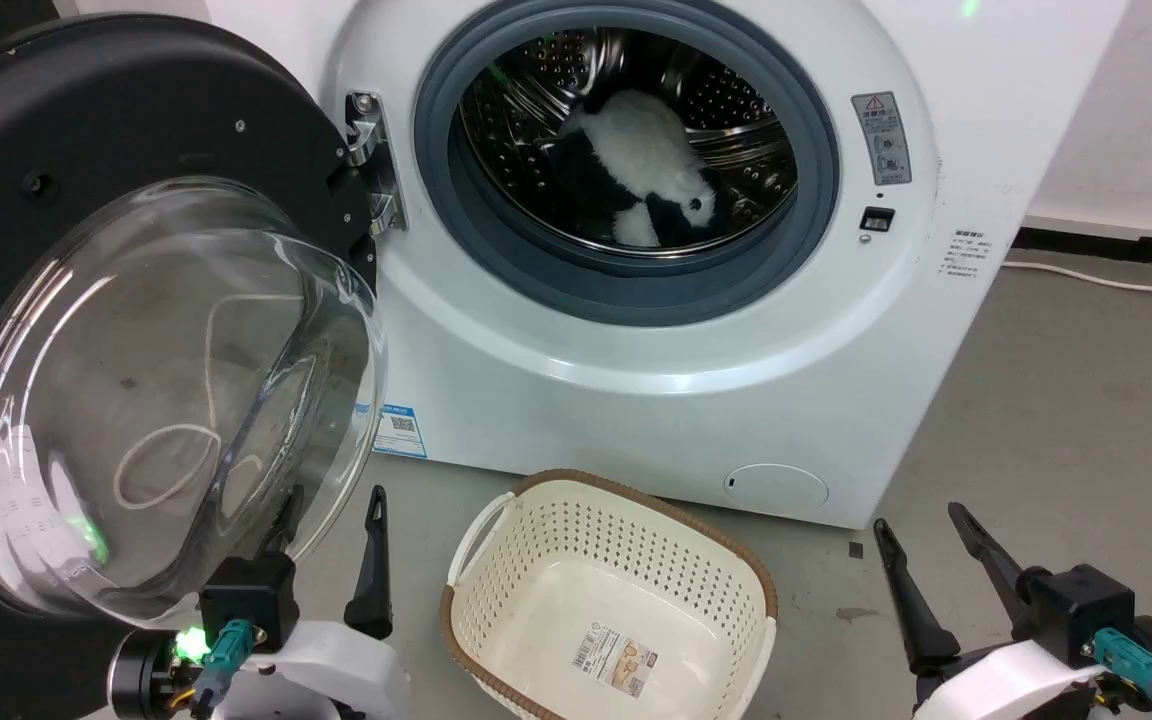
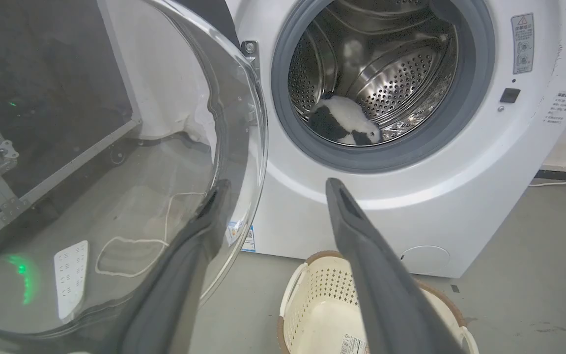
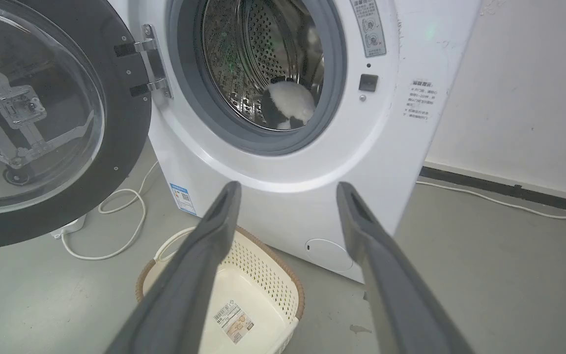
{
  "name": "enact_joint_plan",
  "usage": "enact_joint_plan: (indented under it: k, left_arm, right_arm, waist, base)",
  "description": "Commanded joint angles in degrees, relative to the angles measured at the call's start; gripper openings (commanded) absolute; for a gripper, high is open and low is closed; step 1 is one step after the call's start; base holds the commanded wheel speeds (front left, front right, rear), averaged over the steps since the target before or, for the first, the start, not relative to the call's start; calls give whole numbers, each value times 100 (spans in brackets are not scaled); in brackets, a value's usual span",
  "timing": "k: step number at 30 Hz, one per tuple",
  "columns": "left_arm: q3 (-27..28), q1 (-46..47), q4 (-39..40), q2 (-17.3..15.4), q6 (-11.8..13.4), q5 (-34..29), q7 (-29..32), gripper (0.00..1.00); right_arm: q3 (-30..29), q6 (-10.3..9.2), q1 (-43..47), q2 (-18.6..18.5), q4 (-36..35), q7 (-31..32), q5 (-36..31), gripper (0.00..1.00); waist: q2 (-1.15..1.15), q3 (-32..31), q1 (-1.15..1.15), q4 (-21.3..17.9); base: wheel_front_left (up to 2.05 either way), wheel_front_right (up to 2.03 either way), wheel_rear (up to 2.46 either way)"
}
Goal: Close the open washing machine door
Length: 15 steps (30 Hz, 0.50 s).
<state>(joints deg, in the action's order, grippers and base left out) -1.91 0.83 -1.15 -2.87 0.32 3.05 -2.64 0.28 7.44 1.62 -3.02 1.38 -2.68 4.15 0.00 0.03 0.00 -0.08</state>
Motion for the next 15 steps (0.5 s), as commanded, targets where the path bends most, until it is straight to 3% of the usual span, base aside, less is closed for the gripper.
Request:
enact_joint_plan:
  k: [1, 15]
  left_arm:
    - [-29, -37, -19, 0, 5, 46, -54, 100]
    - [-149, -69, -60, 0, 15, 214, -222, 100]
  right_arm:
    - [10, 1, 57, 3, 20, -53, 60, 100]
    - [49, 1, 143, 5, 90, -220, 304, 100]
  waist:
    - [0, -2, 0, 0]
    - [0, -25, 0, -12]
  base:
    - [0, 0, 0]
    - [0, 0, 0]
